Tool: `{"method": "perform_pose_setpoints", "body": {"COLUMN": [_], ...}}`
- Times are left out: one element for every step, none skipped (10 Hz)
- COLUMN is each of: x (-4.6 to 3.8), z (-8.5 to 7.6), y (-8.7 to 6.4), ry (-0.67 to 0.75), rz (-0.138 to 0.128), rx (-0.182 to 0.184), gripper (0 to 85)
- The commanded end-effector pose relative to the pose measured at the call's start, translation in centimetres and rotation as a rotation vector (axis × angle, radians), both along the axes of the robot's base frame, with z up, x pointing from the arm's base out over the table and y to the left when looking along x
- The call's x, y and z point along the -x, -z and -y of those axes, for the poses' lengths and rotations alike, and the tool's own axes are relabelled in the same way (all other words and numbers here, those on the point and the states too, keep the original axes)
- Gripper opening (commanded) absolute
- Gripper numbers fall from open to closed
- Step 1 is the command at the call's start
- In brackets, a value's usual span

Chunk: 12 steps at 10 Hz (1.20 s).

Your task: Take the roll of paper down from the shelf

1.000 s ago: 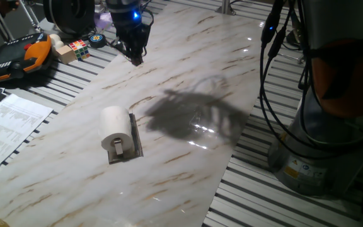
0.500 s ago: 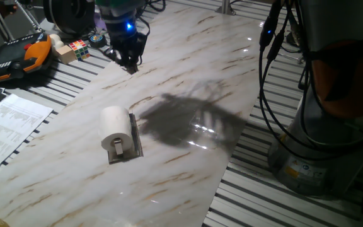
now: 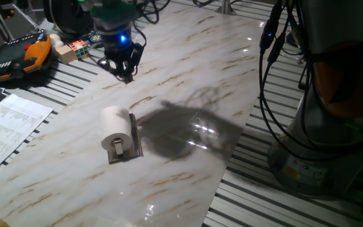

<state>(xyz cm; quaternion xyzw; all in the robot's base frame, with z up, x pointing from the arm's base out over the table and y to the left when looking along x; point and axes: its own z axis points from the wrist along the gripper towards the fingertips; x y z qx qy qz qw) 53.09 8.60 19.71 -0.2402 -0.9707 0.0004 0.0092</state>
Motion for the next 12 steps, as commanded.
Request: {"method": "perform_pose_setpoints", "body": {"x": [-0.02,0.03,0.16,0.44,0.75,0.89,0.92,1.01,0.92,0.81,0.71,0.59], "z": [-0.4,-0.7,-1.1,-1.5,-1.9,-2.1,-2.2,-2.3,-2.5,-2.5,-2.6,-2.9], "y": [0.1,0.1,0.4,0.7,0.9,1.0,1.2,1.5,1.7,1.8,2.0,2.3], "ry": [0.014,0.024,0.037,0.05,0.065,0.08,0.109,0.134,0.147,0.163,0.184,0.213], "rz": [0.0,0.002,0.007,0.017,0.024,0.026,0.035,0.048,0.059,0.062,0.059,0.056], "rx": [0.001,-0.004,-0.01,-0.007,-0.001,0.009,0.008,0.027,0.051,0.049,0.045,0.017], "gripper": [0.7,0.7,0.7,0.7,0.7,0.7,0.7,0.7,0.7,0.7,0.7,0.7]}}
